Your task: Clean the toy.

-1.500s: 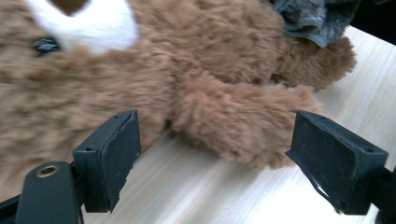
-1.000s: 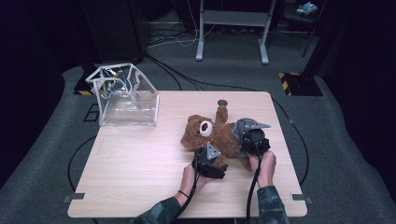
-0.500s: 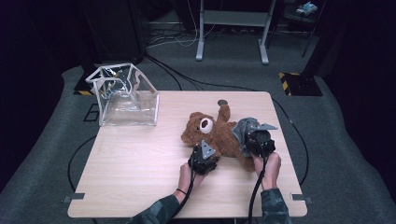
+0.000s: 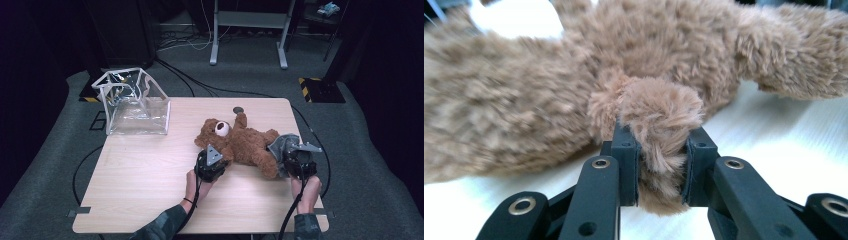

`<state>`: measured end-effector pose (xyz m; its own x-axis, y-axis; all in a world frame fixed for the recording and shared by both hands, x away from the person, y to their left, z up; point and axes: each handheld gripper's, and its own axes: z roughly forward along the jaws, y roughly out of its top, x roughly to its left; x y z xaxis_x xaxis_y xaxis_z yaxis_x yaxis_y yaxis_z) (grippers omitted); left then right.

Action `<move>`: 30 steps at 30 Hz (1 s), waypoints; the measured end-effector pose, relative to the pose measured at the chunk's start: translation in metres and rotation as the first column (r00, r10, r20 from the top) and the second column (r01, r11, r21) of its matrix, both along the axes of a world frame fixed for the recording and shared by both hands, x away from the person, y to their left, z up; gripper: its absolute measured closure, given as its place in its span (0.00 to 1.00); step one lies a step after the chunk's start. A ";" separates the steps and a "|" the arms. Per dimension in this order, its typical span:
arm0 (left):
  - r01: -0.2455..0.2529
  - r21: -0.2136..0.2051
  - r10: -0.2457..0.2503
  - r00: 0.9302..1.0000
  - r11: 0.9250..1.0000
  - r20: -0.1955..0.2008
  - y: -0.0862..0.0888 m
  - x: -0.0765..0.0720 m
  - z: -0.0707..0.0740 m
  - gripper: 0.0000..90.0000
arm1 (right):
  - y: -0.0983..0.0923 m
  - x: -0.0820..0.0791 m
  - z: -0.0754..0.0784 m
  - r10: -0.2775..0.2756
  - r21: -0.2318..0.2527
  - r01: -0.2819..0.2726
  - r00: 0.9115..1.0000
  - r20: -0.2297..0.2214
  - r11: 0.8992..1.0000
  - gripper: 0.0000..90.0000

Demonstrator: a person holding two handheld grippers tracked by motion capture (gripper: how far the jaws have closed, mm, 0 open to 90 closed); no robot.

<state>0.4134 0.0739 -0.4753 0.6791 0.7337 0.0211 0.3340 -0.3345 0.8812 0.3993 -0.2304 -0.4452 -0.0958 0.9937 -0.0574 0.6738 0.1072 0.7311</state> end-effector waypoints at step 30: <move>0.008 -0.060 -0.003 0.996 0.998 0.094 0.014 0.025 0.088 0.87 | -0.009 0.001 -0.015 -0.028 0.035 0.029 0.999 -0.036 0.999 0.81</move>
<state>0.4386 0.0875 -0.3873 0.6801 0.7320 0.0407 0.2474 -0.2814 0.9272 0.4005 -0.2393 -0.4597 -0.0691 0.9974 -0.0187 0.7018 0.0620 0.7097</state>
